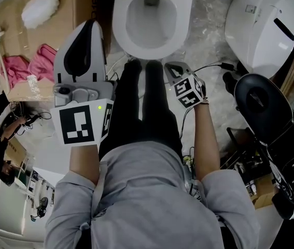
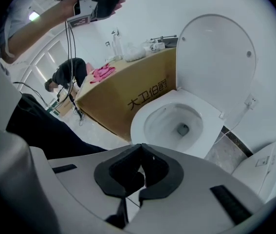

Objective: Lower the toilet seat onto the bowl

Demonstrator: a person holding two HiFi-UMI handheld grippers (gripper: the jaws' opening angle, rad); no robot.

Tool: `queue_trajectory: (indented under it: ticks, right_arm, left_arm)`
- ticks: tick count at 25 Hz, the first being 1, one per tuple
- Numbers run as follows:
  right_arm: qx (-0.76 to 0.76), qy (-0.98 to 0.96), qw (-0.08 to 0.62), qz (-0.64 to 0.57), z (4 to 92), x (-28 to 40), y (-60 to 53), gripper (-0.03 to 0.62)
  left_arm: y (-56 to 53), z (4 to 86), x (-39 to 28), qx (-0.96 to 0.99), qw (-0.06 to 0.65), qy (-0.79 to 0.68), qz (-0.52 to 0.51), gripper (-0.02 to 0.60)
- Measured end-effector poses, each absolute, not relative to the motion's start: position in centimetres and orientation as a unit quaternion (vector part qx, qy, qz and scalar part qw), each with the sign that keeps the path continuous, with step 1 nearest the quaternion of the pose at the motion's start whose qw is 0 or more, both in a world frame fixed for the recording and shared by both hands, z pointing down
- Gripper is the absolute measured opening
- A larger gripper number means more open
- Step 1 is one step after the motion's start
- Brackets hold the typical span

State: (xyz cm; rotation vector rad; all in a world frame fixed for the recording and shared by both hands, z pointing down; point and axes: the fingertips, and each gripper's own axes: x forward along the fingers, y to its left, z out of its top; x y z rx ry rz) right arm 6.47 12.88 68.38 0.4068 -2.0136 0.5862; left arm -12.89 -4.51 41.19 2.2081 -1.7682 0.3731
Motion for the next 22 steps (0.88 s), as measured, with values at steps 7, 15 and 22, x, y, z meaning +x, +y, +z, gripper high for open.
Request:
queue_trajectory:
  ticks: [7,15,22]
  right_arm:
    - [0.152,-0.834,0.464,0.256,64.8,6.1,12.2,0.0]
    - [0.158,-0.859,0.417,0.252,58.8,5.3,9.7,0.0]
    - [0.14,-0.877,0.392,0.24,54.4,4.7,8.6,0.0]
  left_arm:
    - [-5.2,38.6,-12.1,0.771,0.134,-0.612,0.115,-0.002]
    - [-5.5,35.7,-10.0,0.783,0.123,-0.601,0.1,-0.002]
    - [-6.2,33.0,-9.3,0.788,0.101,-0.6,0.094,-0.001]
